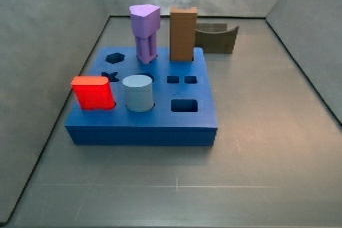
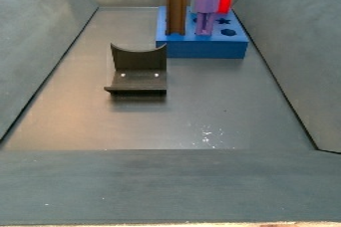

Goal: Pick up the double-square object. Rotate the double-square object. Move to above the board. Insert the double-square object.
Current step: Move to above the board, then insert the double-square object.

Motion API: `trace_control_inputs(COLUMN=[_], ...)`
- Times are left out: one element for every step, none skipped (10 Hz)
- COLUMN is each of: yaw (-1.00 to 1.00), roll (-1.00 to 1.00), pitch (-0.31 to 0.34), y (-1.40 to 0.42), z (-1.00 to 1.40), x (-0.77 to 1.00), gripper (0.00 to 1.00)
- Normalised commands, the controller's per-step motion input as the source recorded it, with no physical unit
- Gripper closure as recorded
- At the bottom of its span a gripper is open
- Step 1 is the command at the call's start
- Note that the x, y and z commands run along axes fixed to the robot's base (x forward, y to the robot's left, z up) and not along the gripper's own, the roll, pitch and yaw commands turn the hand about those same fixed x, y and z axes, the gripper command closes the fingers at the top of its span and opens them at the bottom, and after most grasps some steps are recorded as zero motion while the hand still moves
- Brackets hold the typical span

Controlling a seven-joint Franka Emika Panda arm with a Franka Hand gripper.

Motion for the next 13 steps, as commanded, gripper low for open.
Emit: trace_control_inputs(yaw=[1.0,1.0,1.0,0.75,0.52,0.33,0.0,0.0,0.07,0.27,0.34,0.29,0.21], roll=[0.03,0.04,0.05,0.06,0.06,0.06,0.02,-0.03,-0.16,-0.14,-0.39,-0.52,-0.37], pitch=[0.16,0.211,0.241,0.241,0.209,0.17,0.0,0.0,-0.117,0.0,0.0,0.0,0.0], y=[-0.07,-0.05,-0.05,-0.04,-0.04,-0.03,0.0,0.0,0.15,0.23,0.32,0.23,0.13], z=[0.03,0.03,0.03,0.03,0.02,0.03,-0.03,-0.09,-0.37,-1.0,-1.0,-0.96,-0.94], x=[0.07,0.08,0.08,0.08,0.08,0.07,-0.03,0.0,0.03,0.51,0.74,0.87,0.92], gripper=[1.0,1.0,1.0,1.0,1.0,1.0,1.0,1.0,1.0,1.0,1.0,1.0,1.0])
